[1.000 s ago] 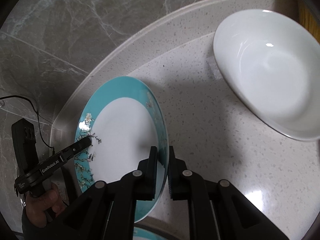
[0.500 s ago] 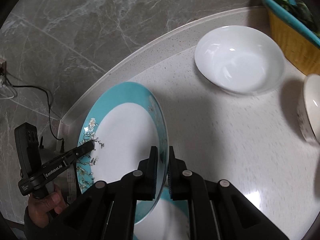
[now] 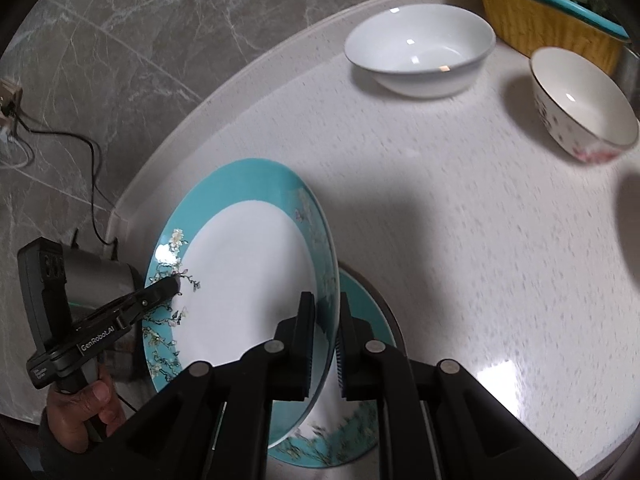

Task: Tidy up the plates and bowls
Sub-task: 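Lift the teal plate with both grippers and lower it onto the plate stack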

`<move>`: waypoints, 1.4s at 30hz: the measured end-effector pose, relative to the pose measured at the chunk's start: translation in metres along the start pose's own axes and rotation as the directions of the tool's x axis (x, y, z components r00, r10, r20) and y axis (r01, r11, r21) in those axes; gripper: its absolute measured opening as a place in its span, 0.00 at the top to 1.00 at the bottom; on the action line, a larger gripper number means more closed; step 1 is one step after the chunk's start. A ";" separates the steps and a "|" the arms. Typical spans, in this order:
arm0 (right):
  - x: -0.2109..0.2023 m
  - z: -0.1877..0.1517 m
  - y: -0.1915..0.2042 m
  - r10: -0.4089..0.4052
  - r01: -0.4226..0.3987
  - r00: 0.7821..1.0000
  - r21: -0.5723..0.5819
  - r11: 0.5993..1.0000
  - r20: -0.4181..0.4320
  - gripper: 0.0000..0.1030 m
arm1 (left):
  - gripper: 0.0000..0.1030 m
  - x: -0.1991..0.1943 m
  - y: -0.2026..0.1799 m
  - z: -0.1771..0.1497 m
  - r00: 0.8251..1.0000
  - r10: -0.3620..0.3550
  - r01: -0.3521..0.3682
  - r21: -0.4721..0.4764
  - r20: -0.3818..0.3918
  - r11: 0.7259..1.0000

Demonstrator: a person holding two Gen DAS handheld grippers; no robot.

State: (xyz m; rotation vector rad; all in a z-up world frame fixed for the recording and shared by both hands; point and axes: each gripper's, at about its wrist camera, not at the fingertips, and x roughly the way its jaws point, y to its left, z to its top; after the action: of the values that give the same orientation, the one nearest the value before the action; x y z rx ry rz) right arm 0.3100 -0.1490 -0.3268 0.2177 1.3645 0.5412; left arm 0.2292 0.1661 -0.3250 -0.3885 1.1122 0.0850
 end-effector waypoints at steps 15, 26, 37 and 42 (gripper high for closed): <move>-0.003 -0.041 -0.015 -0.044 0.044 0.999 0.011 0.999 0.005 0.87 | 0.85 0.014 -0.017 -0.041 1.000 0.013 -0.013 0.054 -0.005 0.998; 0.003 -0.054 -0.007 -0.105 0.106 0.994 -0.046 0.993 0.023 0.85 | 0.84 0.025 -0.014 -0.051 0.999 0.037 -0.037 0.065 -0.008 0.997; 0.008 -0.067 0.027 -0.267 0.287 0.957 -0.243 0.926 0.112 0.79 | 0.82 0.033 -0.012 -0.053 0.997 0.075 -0.076 0.086 0.011 0.993; 0.008 -0.070 0.030 -0.308 0.337 0.940 -0.259 0.905 0.146 0.74 | 0.79 0.032 -0.014 -0.051 0.997 0.067 -0.069 0.102 0.025 0.992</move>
State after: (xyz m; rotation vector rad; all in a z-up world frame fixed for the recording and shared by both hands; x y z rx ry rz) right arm 0.2365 -0.1305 -0.3351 -0.2099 1.1769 0.4307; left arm 0.2029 0.1317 -0.3694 -0.2570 1.1035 0.0912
